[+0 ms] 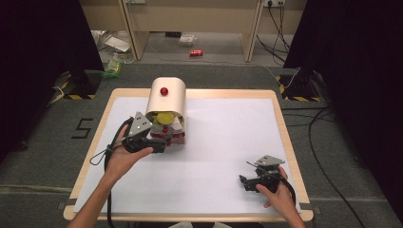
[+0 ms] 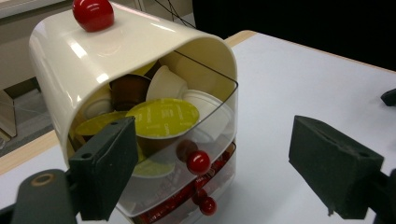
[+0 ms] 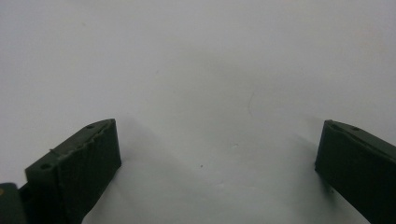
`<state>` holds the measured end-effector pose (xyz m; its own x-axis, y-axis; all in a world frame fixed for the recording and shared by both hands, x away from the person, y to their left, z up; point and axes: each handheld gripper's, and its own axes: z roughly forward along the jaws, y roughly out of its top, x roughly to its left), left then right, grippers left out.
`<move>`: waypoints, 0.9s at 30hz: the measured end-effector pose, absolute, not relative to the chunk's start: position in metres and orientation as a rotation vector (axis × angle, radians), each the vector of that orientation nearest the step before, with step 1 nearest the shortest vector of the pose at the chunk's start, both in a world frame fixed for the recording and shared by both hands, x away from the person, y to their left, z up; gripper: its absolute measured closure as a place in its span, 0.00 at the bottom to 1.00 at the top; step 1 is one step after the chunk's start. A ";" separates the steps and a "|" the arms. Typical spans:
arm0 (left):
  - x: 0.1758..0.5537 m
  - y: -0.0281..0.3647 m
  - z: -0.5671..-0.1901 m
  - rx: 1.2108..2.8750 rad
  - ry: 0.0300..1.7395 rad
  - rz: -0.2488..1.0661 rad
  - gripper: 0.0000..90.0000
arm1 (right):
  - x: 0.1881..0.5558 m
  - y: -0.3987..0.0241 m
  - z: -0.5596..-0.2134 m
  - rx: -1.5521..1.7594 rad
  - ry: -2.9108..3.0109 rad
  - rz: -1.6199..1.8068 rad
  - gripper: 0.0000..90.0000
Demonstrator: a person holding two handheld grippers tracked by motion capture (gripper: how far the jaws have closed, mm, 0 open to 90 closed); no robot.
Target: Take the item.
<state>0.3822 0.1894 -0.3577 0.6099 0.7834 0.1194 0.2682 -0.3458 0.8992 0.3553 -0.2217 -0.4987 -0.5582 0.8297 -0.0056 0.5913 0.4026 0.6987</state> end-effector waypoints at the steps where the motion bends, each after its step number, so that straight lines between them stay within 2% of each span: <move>1: 0.384 0.189 -0.357 1.897 0.842 0.691 0.17 | 0.355 -0.222 -0.499 1.228 2.313 0.937 0.01; 14: 0.403 0.186 -0.366 1.929 0.891 0.672 0.17 | 0.355 -0.222 -0.499 1.227 2.313 0.937 0.01; 27: 0.404 0.186 -0.375 1.955 0.903 0.681 0.17 | 0.355 -0.222 -0.499 1.227 2.312 0.938 0.01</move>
<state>0.4044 0.1858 -0.3749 0.5897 0.7989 0.1181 0.3330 -0.3738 0.8656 0.3552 -0.2217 -0.4987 -0.5588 0.8293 -0.0057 0.5909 0.4029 0.6989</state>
